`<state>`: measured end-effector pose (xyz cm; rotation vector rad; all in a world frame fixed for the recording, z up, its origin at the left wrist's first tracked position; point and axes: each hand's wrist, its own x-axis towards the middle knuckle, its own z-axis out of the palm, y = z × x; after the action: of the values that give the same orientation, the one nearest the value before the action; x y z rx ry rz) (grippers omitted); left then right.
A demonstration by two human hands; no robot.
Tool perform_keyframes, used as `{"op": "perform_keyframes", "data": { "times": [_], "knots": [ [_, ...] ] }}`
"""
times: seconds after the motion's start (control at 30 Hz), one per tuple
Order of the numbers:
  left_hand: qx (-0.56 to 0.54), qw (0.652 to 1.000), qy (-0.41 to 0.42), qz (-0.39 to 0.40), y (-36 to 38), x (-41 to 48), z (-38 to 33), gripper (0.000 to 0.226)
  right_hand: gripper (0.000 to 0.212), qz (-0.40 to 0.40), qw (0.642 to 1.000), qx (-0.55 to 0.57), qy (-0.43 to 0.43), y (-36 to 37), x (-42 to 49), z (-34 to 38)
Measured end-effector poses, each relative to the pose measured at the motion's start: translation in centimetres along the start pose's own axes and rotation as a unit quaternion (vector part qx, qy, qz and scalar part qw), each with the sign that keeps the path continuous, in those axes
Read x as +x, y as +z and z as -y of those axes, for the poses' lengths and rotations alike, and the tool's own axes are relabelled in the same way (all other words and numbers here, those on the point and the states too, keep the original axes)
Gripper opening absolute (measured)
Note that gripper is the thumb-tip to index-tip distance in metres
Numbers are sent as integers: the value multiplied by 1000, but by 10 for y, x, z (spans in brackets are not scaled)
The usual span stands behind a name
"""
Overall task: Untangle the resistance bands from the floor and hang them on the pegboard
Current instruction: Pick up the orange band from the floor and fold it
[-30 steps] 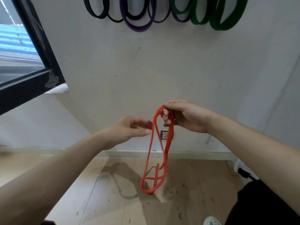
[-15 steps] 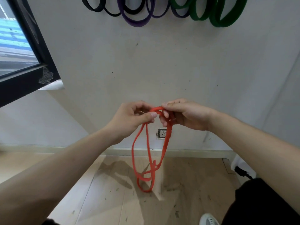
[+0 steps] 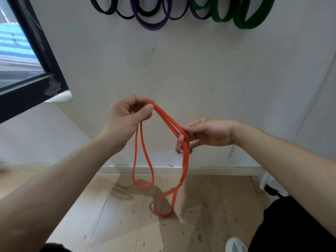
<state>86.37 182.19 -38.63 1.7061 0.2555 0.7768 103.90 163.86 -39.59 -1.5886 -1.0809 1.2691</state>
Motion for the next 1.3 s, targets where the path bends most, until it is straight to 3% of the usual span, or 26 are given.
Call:
{"op": "perform_keyframes", "data": {
  "times": [0.2,0.33,0.43,0.6,0.9,1.1,1.3],
  "knots": [
    [-9,998,-47,29,-13,1,3,14,36,-110,988,46,-98,4,-8,13],
    [-15,989,-89,121,-12,-3,3,19,36,-156,969,93,-169,12,-16,30],
    [-21,983,-83,165,0,-8,-3,33,35,-160,968,82,-174,19,-15,35],
    [-26,992,-43,119,20,-10,-8,38,34,-123,981,34,-146,26,-8,29],
    [49,996,35,66,20,-7,-10,12,31,-66,992,37,-101,24,-7,22],
    [-24,998,44,-36,7,1,-18,9,36,-16,999,25,-25,12,-4,2],
    [17,998,28,-49,-17,2,-8,11,37,-48,998,29,-5,0,-3,-5]
  ]
}}
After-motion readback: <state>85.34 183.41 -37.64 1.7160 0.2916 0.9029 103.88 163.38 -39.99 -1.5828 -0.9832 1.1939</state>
